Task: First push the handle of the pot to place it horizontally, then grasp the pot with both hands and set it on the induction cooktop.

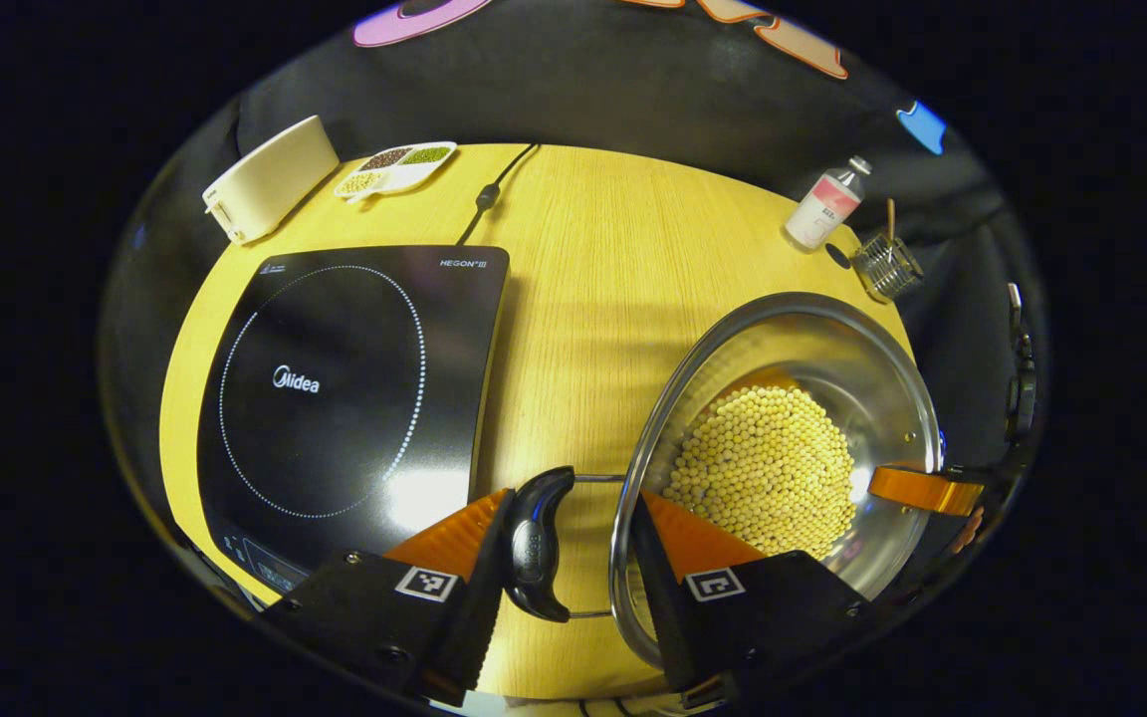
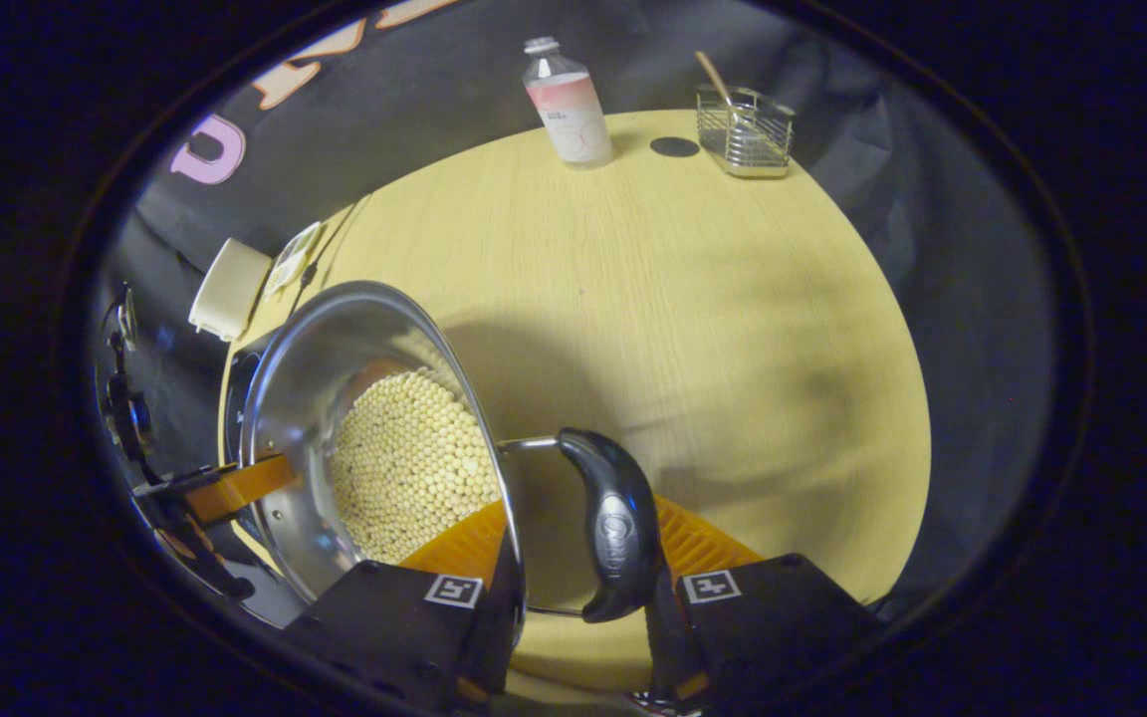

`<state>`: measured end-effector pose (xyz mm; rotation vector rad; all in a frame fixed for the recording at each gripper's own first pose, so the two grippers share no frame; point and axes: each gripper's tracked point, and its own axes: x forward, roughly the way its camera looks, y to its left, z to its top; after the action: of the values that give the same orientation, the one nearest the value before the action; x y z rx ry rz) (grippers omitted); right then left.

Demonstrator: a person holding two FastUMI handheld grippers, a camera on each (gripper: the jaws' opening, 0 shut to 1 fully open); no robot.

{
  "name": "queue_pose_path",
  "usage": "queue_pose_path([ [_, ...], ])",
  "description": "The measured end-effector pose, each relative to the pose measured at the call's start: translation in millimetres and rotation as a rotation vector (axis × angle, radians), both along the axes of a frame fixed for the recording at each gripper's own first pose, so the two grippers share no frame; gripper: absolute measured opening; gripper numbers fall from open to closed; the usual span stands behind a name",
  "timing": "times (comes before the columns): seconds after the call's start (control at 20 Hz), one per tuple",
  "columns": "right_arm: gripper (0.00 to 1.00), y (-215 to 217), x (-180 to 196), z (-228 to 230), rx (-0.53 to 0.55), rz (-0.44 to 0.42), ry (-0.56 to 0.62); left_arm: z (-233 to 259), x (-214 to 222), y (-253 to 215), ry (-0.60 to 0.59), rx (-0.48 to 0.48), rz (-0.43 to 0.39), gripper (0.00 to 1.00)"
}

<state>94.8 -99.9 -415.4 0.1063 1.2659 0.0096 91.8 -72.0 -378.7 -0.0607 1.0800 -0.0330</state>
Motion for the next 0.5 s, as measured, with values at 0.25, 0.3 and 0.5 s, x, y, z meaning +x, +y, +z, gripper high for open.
queue_pose_path([
  [0.25,0.51,22.4,-21.0,18.9,0.001,0.008,-0.014,20.1,-22.1,21.5,-0.006,-0.004,0.010,0.70],
  [0.3,0.51,29.6,-25.3,18.6,0.000,0.010,-0.011,22.4,-26.5,28.1,-0.001,-0.006,0.014,0.70],
  [0.5,0.51,71.0,-39.3,24.4,-0.001,0.009,-0.009,32.4,-37.4,67.7,0.005,0.010,0.008,0.70],
])
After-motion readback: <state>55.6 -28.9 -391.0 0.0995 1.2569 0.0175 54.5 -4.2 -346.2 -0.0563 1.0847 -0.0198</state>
